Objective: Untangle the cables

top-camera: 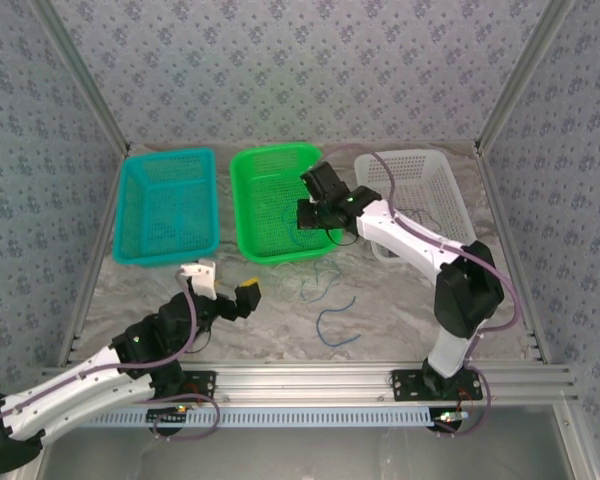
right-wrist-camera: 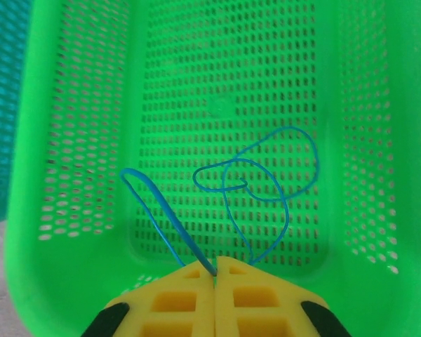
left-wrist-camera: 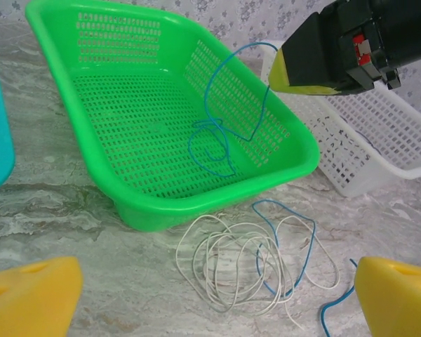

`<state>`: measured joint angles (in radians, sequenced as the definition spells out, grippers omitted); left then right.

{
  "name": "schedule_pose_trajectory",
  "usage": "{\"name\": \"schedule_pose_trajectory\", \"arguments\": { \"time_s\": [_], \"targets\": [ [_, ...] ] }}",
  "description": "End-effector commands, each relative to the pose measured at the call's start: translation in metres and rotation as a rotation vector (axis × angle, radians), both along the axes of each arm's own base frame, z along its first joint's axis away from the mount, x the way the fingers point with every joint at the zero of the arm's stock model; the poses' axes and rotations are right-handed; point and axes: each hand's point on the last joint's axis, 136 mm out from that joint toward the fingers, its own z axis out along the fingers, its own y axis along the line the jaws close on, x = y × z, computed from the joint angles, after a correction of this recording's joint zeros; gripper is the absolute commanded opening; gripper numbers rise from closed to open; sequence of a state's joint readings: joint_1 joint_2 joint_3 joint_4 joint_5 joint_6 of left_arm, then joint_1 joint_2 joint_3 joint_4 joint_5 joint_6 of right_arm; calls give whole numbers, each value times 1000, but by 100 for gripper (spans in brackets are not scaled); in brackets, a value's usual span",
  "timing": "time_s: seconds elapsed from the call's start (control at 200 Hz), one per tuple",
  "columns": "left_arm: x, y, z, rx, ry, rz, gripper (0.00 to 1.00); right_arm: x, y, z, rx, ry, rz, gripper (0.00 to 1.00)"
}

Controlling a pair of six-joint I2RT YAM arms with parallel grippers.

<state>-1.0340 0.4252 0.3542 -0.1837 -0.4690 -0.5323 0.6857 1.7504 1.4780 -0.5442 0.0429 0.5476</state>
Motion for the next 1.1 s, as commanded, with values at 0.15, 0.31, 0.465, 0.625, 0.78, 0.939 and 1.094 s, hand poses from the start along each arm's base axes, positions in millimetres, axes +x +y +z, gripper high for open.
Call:
{"name": "schedule_pose_trajectory", "arguments": {
  "time_s": [0.15,0.31,0.465,0.625,0.78,0.939,1.094],
  "targets": [
    [3,6,0,15,-2,27,99,12,2,14,70,-4,4,58],
    [4,3,-5,3,18,27,99,3,3,30,82,-39,40,63],
    [6,-2,-8,9,32,21,99,-24,-6,40,33,-53,46,64],
    [10,-7,-15,25,51,24,99,-61,-33,24,-6,-9,-32,54],
    [12,-16,-21,23,80,3,99,-92,-62,-11,-6,79,-133,48],
    [13,-23,-26,40,106,-23,99,-124,-80,-41,-55,183,-199,47],
    [15,-21,-30,74,122,-8,99,-164,-58,-60,-148,240,-69,50]
  ]
}}
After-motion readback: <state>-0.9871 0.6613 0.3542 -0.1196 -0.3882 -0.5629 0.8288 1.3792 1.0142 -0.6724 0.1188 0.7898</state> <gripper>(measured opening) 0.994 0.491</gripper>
